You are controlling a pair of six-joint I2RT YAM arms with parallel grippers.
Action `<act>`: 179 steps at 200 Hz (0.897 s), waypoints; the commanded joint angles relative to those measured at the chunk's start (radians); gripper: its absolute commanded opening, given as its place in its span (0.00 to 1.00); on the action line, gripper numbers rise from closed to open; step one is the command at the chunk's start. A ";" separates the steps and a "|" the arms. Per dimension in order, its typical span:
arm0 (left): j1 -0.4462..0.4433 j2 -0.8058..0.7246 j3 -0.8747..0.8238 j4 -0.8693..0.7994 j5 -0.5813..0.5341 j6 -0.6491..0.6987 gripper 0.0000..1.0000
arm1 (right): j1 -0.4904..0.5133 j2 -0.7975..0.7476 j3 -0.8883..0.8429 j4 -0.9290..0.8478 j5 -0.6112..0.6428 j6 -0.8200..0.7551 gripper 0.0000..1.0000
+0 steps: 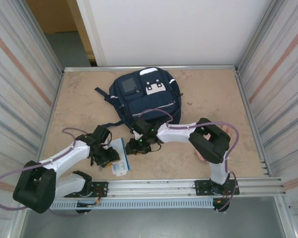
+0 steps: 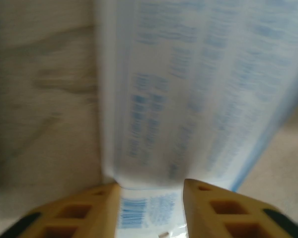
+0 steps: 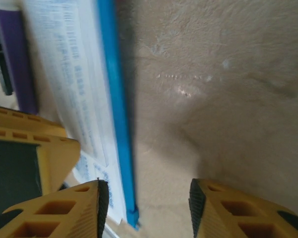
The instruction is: Pack the student bag
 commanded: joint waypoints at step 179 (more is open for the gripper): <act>0.051 -0.068 -0.121 0.191 0.152 0.016 0.26 | 0.001 0.009 0.016 0.132 -0.178 -0.043 0.05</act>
